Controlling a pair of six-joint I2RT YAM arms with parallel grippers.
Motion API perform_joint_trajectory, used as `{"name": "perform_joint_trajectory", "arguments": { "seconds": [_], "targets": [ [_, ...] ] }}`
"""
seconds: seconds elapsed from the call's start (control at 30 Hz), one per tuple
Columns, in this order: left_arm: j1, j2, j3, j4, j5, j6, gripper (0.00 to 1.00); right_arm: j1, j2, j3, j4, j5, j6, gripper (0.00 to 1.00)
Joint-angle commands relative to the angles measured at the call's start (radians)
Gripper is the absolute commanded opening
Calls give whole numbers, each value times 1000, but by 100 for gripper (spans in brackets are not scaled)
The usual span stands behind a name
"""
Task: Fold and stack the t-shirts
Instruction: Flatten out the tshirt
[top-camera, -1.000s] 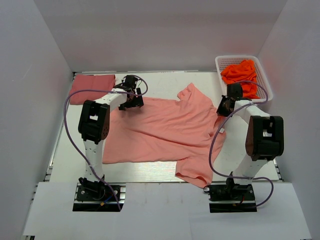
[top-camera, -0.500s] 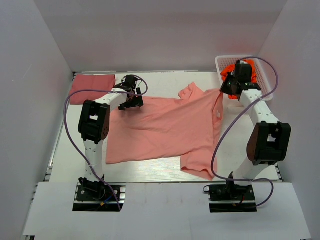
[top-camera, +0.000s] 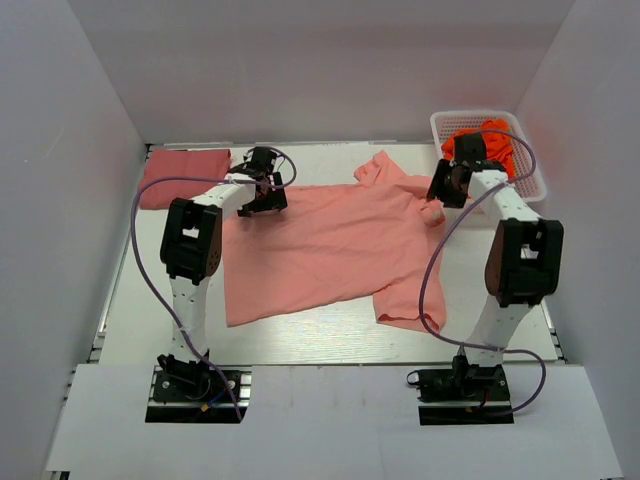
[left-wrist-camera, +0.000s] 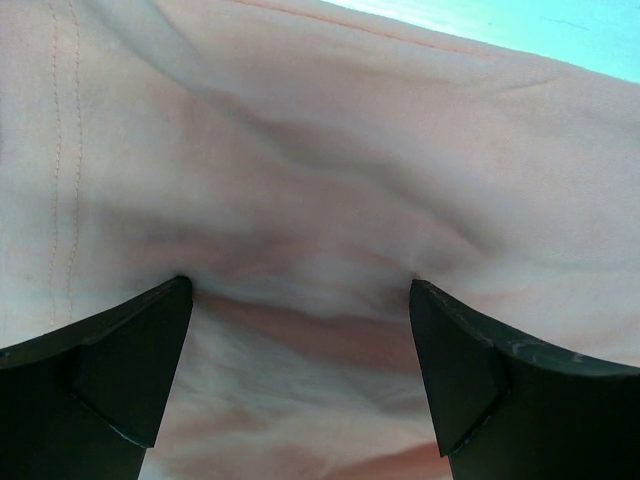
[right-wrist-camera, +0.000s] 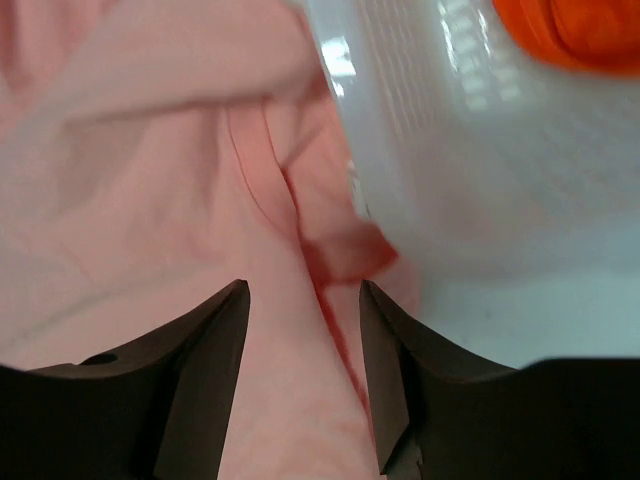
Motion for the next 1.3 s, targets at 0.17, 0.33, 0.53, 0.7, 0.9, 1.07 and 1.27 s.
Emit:
{"name": "perform_joint_trajectory", "arguments": {
  "seconds": [0.17,0.33,0.53,0.7,0.9,1.07,1.27],
  "targets": [
    [7,-32,57,5,-2,37,100,3,-172,-212,-61,175,200,52],
    [-11,-56,129,-38,-2,61,100,3,-69,-153,-91,209,269,48],
    [-20,-205,-20,-34,94,28,100,6,31,-106,-79,169,304,41],
    [-20,-326,-272,75,248,-41,100,7,52,-132,-65,143,310,34],
    [-20,-305,-440,66,209,-110,100,0,42,-137,-63,158,283,0],
    [-9,-270,-478,-17,124,-143,100,-11,-6,-125,-115,180,220,0],
    [1,-227,-489,-70,3,-178,100,-74,-118,-184,-178,280,154,0]
  ]
}}
